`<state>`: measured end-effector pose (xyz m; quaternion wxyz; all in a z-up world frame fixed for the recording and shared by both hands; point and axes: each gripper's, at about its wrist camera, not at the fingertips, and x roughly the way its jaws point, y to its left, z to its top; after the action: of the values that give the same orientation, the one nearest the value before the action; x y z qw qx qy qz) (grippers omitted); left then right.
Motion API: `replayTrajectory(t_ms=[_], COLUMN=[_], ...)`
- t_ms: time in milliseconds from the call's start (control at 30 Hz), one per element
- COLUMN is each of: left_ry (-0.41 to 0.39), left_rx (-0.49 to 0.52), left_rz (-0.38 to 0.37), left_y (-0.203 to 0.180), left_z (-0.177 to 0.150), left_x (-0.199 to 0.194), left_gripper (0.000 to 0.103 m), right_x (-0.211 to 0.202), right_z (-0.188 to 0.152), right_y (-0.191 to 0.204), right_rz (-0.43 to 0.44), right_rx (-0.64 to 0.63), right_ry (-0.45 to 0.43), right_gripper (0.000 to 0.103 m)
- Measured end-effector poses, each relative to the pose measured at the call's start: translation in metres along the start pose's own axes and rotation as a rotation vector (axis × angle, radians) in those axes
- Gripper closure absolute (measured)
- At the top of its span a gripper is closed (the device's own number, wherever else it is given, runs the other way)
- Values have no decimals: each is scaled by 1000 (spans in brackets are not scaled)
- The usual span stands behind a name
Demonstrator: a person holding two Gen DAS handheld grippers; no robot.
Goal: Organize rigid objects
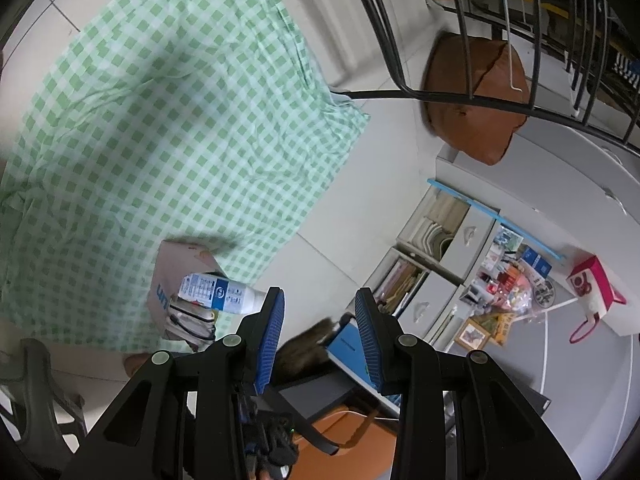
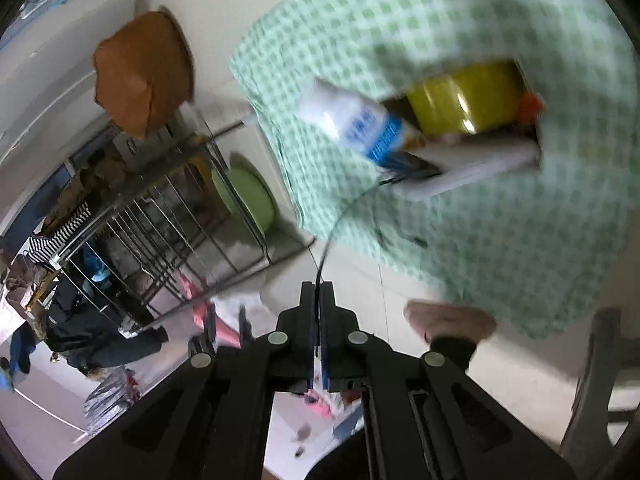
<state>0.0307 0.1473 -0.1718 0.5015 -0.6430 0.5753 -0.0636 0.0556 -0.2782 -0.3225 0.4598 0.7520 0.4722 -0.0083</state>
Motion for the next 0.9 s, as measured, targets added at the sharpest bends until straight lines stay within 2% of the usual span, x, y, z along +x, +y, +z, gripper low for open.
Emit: replayTrajectory(t_ms=[67, 133, 167, 200, 233, 267, 300, 333, 367, 433, 467, 500, 567, 633, 667, 733, 767, 800, 833, 867, 900], left_ry=[-14, -33, -41, -54, -70, -87, -103, -124, -159, -238, -292, -321, -359, -412, -427, -471, -507, -535, -546, -570, -605], left_rx=[3, 34, 55, 95, 154, 232, 313, 410, 526, 738, 889, 1002, 1231, 1464, 1528, 1623, 1651, 1678, 1690, 1692, 1691], left_rz=[10, 33, 46, 61, 78, 95, 114, 141, 177, 233, 280, 322, 408, 486, 499, 492, 462, 397, 352, 320, 307], left_y=[1, -3, -6, -13, -22, -34, -45, -58, -73, -96, -109, -117, -124, -118, -111, -98, -90, -79, -69, -57, -46], left_z=[0, -3, -4, -8, -13, -19, -27, -37, -52, -85, -112, -133, -179, -235, -254, -290, -306, -324, -333, -347, -361], left_x=[-1, -3, -3, -4, -5, -5, -6, -6, -7, -9, -9, -8, -2, 4, 4, 3, -1, -7, -13, -18, -21], left_gripper=[69, 68, 65, 60, 54, 50, 41, 31, 28, 23, 23, 21, 19, 19, 19, 19, 18, 13, 5, 1, 0], right_x=[-2, -5, -7, -10, -13, -17, -23, -31, -38, -59, -65, -83, -109, -149, -164, -193, -199, -203, -204, -202, -195], right_z=[6, 6, 6, 4, 1, -2, -6, -13, -21, -47, -57, -80, -113, -156, -174, -213, -224, -234, -239, -241, -240], right_y=[-2, -3, -1, 4, 15, 24, 40, 62, 78, 129, 142, 168, 192, 210, 212, 205, 198, 186, 173, 167, 156], right_rz=[-44, -148, -212, -283, -357, -398, -440, -479, -507, -568, -572, -563, -536, -488, -485, -479, -474, -469, -458, -446, -416], right_rx=[27, 50, 48, 31, -13, -59, -133, -246, -338, -593, -664, -811, -988, -1170, -1226, -1351, -1383, -1390, -1358, -1334, -1326], right_ry=[-36, -37, -31, -19, -11, -13, -29, -68, -103, -204, -238, -311, -435, -630, -721, -960, -1039, -1118, -1161, -1146, -1068], right_gripper=[99, 94, 89, 76, 67, 45, 28, 23, 16, 14, 14, 13, 9, 3, 0, 0, 0, 0, 0, 0, 0])
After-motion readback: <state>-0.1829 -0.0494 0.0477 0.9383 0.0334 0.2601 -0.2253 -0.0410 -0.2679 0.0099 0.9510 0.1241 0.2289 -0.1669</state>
